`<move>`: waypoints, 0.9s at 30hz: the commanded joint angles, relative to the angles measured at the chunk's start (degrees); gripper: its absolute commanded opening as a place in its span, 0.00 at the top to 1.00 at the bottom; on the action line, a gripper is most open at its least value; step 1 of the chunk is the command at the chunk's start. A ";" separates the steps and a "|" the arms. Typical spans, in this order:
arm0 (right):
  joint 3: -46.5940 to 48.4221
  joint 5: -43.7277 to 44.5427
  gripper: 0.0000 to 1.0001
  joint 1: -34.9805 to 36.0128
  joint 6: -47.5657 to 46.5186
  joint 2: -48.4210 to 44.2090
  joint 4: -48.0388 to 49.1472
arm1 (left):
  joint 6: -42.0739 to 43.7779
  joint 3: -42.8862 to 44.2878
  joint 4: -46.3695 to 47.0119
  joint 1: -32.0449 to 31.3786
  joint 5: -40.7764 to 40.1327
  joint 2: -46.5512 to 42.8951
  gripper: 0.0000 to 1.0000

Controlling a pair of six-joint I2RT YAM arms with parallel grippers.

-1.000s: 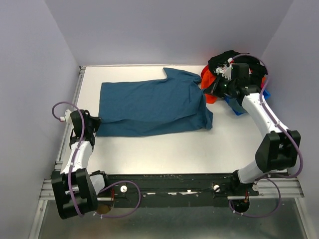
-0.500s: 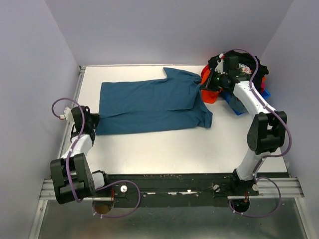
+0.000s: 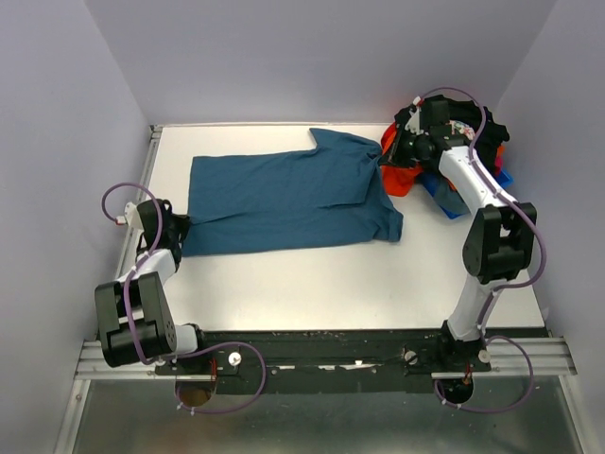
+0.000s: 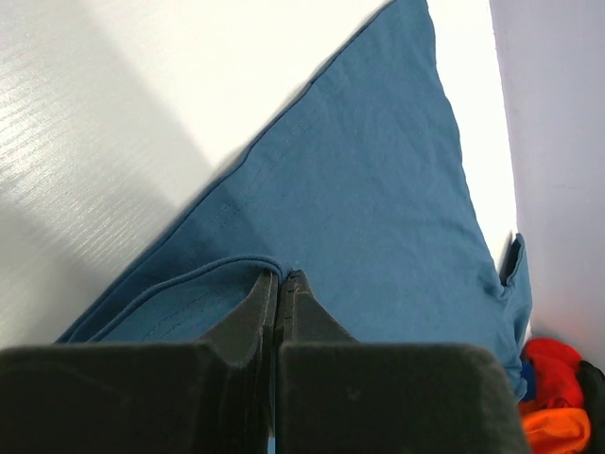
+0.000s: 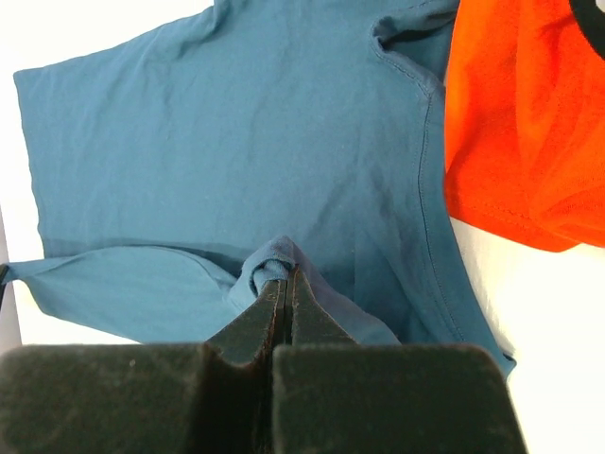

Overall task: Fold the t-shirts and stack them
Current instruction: Fold the flattened tshirt in 1/3 of the way

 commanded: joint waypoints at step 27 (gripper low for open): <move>-49.04 10.10 0.47 3.21 11.05 -35.59 21.15 | 0.52 -8.41 -19.29 -0.24 -2.25 -19.64 0.24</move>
